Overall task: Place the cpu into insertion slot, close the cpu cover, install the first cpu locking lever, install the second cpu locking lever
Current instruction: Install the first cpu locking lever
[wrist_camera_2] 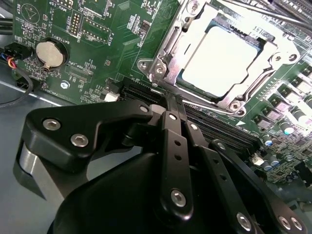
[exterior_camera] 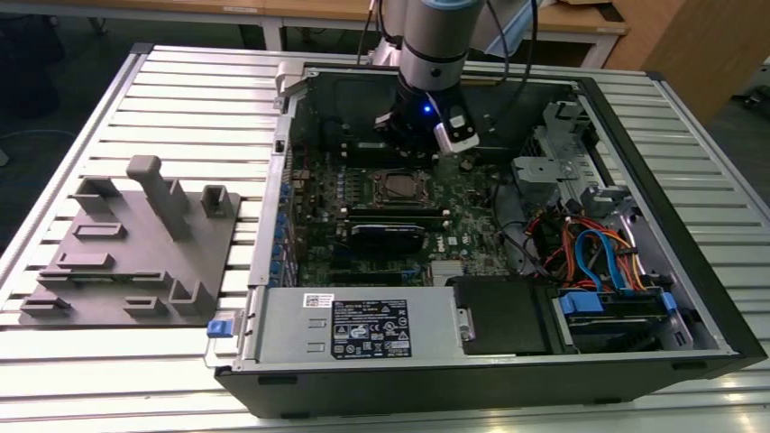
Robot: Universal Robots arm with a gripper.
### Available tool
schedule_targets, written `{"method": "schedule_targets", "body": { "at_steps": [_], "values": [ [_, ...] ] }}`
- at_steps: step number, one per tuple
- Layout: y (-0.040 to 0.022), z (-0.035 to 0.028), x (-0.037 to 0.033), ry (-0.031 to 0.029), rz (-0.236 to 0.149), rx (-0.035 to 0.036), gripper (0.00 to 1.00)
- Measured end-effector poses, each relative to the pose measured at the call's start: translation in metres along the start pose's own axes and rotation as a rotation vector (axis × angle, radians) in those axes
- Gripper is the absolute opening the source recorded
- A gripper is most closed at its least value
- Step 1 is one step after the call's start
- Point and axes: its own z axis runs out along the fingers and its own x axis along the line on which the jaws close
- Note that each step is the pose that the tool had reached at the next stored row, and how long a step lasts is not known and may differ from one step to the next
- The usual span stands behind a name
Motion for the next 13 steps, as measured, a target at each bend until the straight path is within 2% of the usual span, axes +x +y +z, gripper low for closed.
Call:
{"method": "schedule_targets", "body": {
  "at_steps": [9, 10, 13],
  "values": [
    [0.0, -0.0004, 0.0, 0.0, 0.0, 0.0001, 0.11],
    [0.0004, -0.0035, 0.0, -0.0001, 0.0, -0.0001, 0.11],
    [0.0022, -0.018, 0.0, 0.0, 0.0, 0.0002, 0.11]
  ]
}}
